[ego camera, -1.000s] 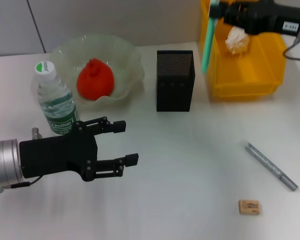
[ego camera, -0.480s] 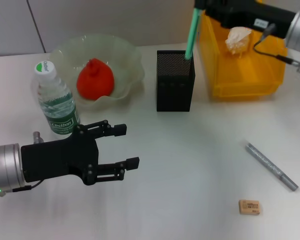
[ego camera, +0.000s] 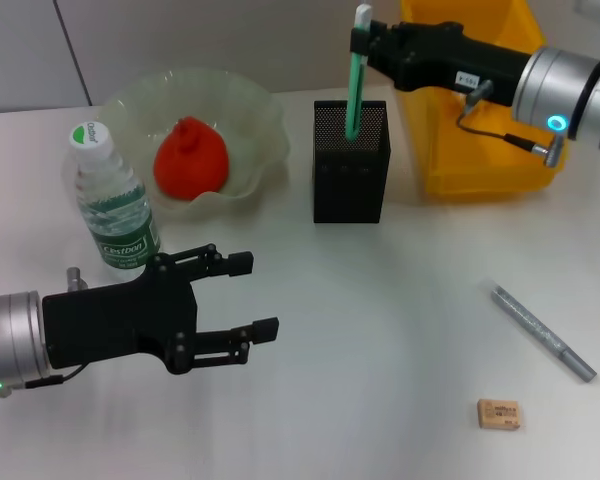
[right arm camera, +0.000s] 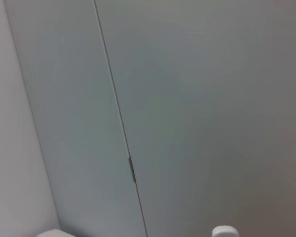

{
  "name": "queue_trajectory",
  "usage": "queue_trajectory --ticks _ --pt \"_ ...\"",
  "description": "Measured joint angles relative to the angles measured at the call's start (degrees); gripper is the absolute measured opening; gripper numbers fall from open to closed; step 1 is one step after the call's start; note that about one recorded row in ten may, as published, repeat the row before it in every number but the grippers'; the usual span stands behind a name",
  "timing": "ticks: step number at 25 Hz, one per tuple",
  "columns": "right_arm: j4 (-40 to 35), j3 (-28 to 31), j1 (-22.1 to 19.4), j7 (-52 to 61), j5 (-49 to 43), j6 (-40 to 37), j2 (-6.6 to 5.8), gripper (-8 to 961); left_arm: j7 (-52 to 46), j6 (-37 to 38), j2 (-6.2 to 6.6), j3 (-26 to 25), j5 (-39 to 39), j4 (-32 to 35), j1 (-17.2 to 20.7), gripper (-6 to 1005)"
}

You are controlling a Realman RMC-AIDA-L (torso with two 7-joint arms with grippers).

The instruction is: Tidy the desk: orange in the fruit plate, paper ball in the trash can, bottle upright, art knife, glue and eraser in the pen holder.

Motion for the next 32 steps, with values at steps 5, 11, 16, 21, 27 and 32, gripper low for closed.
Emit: queue_trajectory --ticks 5,11,16,21,27,32 --pt "1.5 0.2 0.1 -1.9 0.1 0.9 0.11 282 0.0 0.0 0.00 0.0 0.0 0.0 0.2 798" --pt "2.1 0.0 -0.1 -2.3 0.1 2.1 0.13 292 0.0 0.3 0.06 0.0 0.0 0.0 0.4 798" --pt "2.5 0.0 -0.2 -3.4 0.1 2.7 0.11 300 0.0 0.4 0.14 0.0 0.0 0.0 0.5 798" --pt "3.0 0.3 -0.3 -3.7 0.4 2.7 0.15 308 0.0 0.6 0.26 0.0 0.0 0.0 0.6 798" --pt "3.0 0.2 -0.6 -3.8 1.9 2.3 0.18 318 0.0 0.8 0.29 0.0 0.0 0.0 0.8 798" --pt "3.0 0.0 -0.7 -3.8 3.3 1.9 0.19 480 0.0 0.9 0.27 0.0 0.0 0.1 1.0 798"
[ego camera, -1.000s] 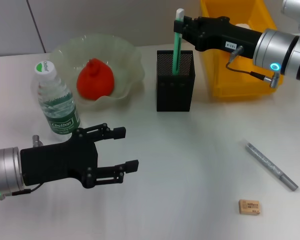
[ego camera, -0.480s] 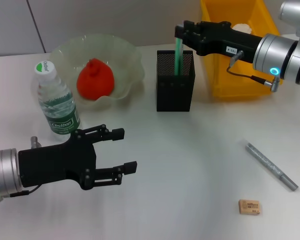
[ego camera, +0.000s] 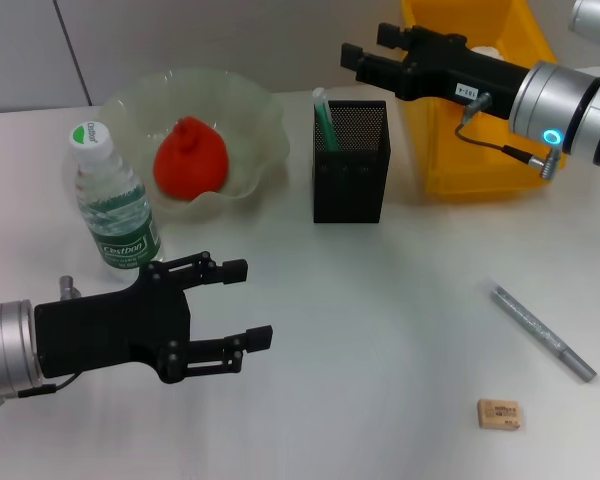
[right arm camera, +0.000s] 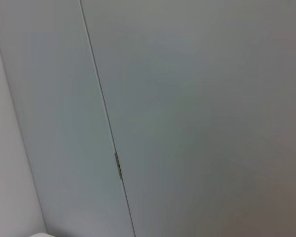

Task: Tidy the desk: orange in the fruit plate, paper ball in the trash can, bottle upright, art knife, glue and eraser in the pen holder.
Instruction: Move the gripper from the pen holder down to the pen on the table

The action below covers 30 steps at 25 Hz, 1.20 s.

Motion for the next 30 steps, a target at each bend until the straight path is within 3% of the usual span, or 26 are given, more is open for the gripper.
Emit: queue_trajectory --ticks 7,22,27,28,30 --pt "0.0 0.1 -0.3 0.0 0.7 -0.7 0.00 702 0.0 0.1 0.00 0.0 0.0 0.1 0.2 798" --pt "-0.7 0.0 -1.2 0.7 1.3 -3.8 -0.01 699 0.6 0.2 -0.06 0.0 0.0 0.0 0.3 798" --pt "-7.3 -0.4 -3.5 10.5 1.1 -10.0 -0.36 698 1.4 0.5 -0.11 0.0 0.0 0.0 0.3 798" --pt "-12.0 -2.4 -5.2 17.7 0.9 -13.2 -1.05 698 1.6 0.9 -0.07 0.0 0.0 -0.1 0.4 798" --pt "-14.6 -4.1 -6.2 21.2 0.8 -14.4 -1.60 697 2.0 1.4 -0.03 0.1 0.0 -0.1 0.6 798"
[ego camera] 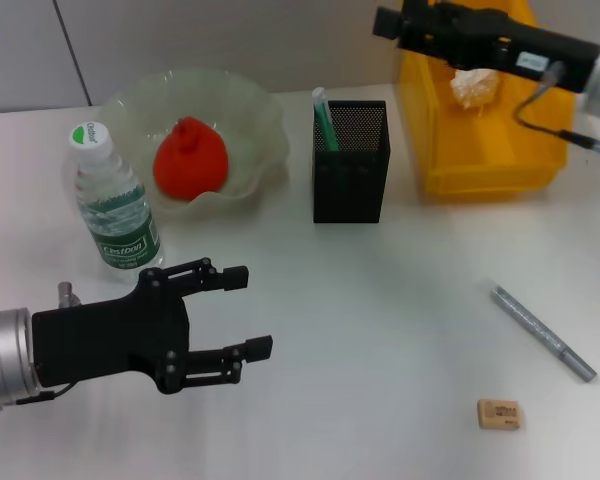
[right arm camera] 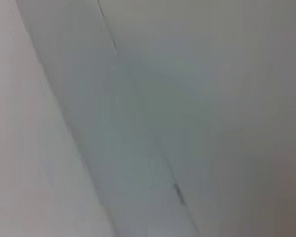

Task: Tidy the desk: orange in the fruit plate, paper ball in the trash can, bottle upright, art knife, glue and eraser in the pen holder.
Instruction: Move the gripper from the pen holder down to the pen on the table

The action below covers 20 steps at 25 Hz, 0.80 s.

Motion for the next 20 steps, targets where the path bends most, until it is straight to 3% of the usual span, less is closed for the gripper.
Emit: queue_trajectory --ticks 1,2,3,4,6,8,10,13,20 --pt "-5.3 -3.5 -1.9 7.5 -0.6 -2.1 -1.22 697 0.4 0.4 0.00 0.0 0.1 0.0 0.1 798" --pt "-5.3 -3.5 -1.9 7.5 -0.6 -2.1 -1.22 697 0.4 0.4 0.00 0.0 0.1 0.0 0.1 798" --pt "-11.9 -6.1 -3.8 16.3 -3.0 -4.8 -2.52 696 0.4 0.4 0.00 0.0 0.1 0.0 0.1 798" --pt "-11.9 -6.1 -3.8 16.3 -3.0 -4.8 -2.52 696 0.4 0.4 0.00 0.0 0.1 0.0 0.1 798" --pt "-18.7 -6.3 -4.6 24.7 -8.2 -8.5 -3.11 696 0.7 0.8 0.02 0.2 0.4 -0.3 0.3 798" --pt "-29.9 -5.0 -3.6 37.3 -20.8 -16.5 -3.42 695 0.8 0.8 0.03 1.0 0.4 -0.5 0.4 798" --pt "-31.9 -4.8 -3.1 39.9 -23.7 -18.5 -3.47 695 0.8 0.7 0.02 1.2 0.5 -0.5 0.4 798" --pt "-37.2 -5.0 1.0 50.8 -35.9 -27.6 -4.06 696 0.8 0.6 0.04 1.3 0.5 -0.5 0.4 798" --pt "-36.4 -7.4 6.1 57.8 -52.4 -33.9 -4.10 695 0.5 0.5 0.11 1.3 0.4 -0.5 0.4 798"
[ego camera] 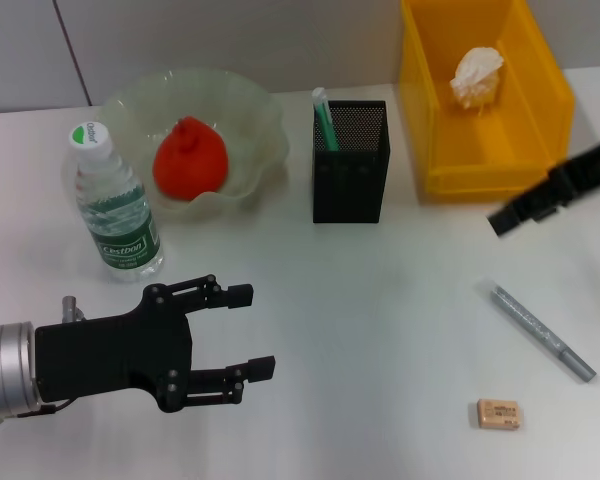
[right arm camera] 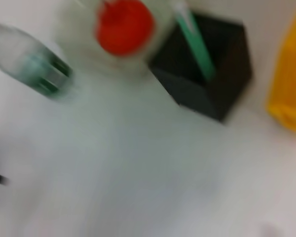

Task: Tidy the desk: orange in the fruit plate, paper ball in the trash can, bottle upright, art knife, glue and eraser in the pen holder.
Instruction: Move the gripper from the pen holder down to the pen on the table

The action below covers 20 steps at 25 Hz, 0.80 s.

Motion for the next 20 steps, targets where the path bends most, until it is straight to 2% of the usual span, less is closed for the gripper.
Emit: queue_trajectory --ticks 4,5,7,8,10,13,16,20 --pt "2.8 -3.5 1.6 1.8 -6.6 -0.1 0.36 695 -0.2 0.0 0.00 0.0 0.0 0.1 0.0 798" --pt "4.0 -5.7 2.0 2.4 -9.1 0.6 0.83 695 -0.2 0.0 0.00 0.0 0.0 0.1 0.0 798" --pt "4.5 -6.5 2.1 2.5 -10.3 0.9 1.17 694 -0.3 0.0 0.00 0.0 -0.1 0.1 0.0 798" --pt "6.0 -8.2 2.7 2.6 -13.3 1.9 2.12 694 -0.4 -0.1 -0.01 0.0 -0.1 0.1 0.0 798" --pt "6.7 -8.8 3.0 2.6 -14.6 2.4 2.54 694 -0.4 -0.1 -0.01 0.0 -0.1 0.1 0.0 798" --pt "7.6 -11.0 3.4 2.6 -18.8 4.7 4.52 694 -0.4 -0.1 -0.01 0.0 -0.2 0.1 0.0 798" --pt "7.7 -12.2 3.4 2.6 -19.8 5.9 5.14 693 -0.5 -0.1 -0.01 -0.1 -0.3 0.0 0.0 798" --pt "9.2 -15.0 3.4 2.6 -20.0 8.4 5.31 694 -0.5 -0.1 -0.01 -0.1 -0.3 0.0 0.0 798"
